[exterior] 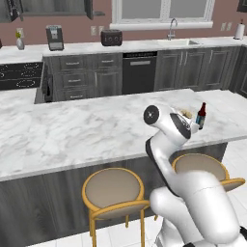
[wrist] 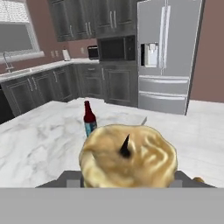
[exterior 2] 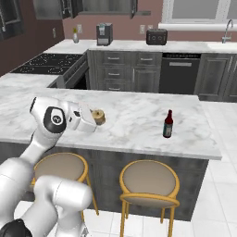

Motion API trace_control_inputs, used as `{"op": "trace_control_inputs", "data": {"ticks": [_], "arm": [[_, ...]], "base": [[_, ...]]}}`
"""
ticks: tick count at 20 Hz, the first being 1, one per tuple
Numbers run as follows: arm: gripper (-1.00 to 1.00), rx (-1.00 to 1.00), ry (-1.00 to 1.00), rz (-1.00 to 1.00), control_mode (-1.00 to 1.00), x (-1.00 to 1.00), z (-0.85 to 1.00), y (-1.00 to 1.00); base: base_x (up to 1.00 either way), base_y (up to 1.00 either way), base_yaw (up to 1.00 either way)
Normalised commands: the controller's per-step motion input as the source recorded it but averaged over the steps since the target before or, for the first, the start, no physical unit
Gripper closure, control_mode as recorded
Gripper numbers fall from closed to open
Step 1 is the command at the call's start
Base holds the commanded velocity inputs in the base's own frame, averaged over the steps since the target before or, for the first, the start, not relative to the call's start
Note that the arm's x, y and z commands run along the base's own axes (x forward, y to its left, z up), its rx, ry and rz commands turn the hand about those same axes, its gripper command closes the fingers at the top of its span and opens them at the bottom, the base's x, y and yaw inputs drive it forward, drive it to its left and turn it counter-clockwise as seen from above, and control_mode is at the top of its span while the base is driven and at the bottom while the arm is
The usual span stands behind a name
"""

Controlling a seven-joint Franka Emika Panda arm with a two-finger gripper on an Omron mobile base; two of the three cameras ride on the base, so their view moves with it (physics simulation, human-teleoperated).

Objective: Get the candle and the beer from the cabinet and move them to the dining counter.

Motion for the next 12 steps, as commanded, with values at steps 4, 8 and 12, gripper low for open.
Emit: {"op": "trace_control_inputs", "data": {"ticks": [4,8,12], "arm": [[1.00,-0.01,-0.07,-0.02,-1.00,0.27,-0.33,-0.08],[1.00,0.00,-0.02,-0.01,-1.00,0.34,-0.31,0.00],[1.00,0.00,0.00,-0.01,-1.00,0.40,-0.17,0.00]], "base": [[0.00,0.00,0.00],[0.00,0.00,0.00],[0.00,0.00,0.00]]}}
